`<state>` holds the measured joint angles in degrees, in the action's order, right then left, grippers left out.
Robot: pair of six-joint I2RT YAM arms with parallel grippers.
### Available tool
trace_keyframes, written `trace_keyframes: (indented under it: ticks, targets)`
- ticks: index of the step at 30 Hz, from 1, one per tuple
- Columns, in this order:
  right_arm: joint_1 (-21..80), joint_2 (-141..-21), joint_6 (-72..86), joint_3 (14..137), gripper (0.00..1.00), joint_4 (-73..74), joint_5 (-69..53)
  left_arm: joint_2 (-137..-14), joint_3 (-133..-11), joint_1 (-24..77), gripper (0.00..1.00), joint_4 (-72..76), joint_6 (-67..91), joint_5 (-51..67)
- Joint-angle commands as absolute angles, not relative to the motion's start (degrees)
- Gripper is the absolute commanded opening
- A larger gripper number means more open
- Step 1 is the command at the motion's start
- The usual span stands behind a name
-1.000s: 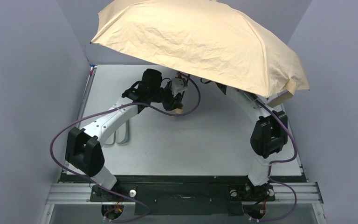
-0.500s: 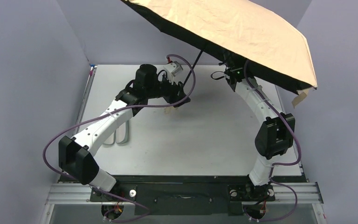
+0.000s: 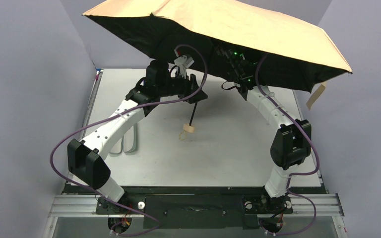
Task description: Open the umbrella
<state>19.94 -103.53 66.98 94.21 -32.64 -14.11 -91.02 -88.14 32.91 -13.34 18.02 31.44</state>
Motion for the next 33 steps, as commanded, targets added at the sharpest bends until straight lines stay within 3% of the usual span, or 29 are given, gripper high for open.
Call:
trace_keyframes:
  ticks: [1,5,10,18,21,23,29,33]
  targets:
    - [20.24,-98.42,68.1,95.96,0.0,-36.72,-15.31,-89.05,-87.63,32.61,0.49,-17.11,17.61,35.24]
    - [20.18,-98.2,68.03,97.01,0.0,-36.42,-15.3,-87.35,-84.1,32.96,0.45,-23.83,12.97,36.11]
    - [20.08,-98.18,67.79,98.38,0.0,-36.63,-15.03,-85.87,-80.73,33.09,0.26,-29.48,8.17,36.15]
    - [19.12,-99.38,66.29,102.33,0.0,-36.75,-13.11,-85.58,-79.23,33.05,0.24,-34.78,3.19,37.92]
    - [18.82,-99.48,65.72,102.8,0.0,-36.04,-12.66,-84.26,-78.54,33.19,0.19,-33.03,2.97,38.18]
    - [19.05,-99.03,65.56,101.24,0.0,-35.73,-13.15,-83.04,-78.03,33.22,0.19,-29.35,4.23,37.87]
    - [21.81,-95.33,65.66,91.92,0.0,-35.4,-14.55,-85.94,-83.3,33.84,0.32,-19.38,11.25,34.13]
    - [22.94,-94.49,66.01,89.61,0.0,-35.66,-14.6,-89.37,-87.49,34.32,0.29,-17.48,15.61,34.76]
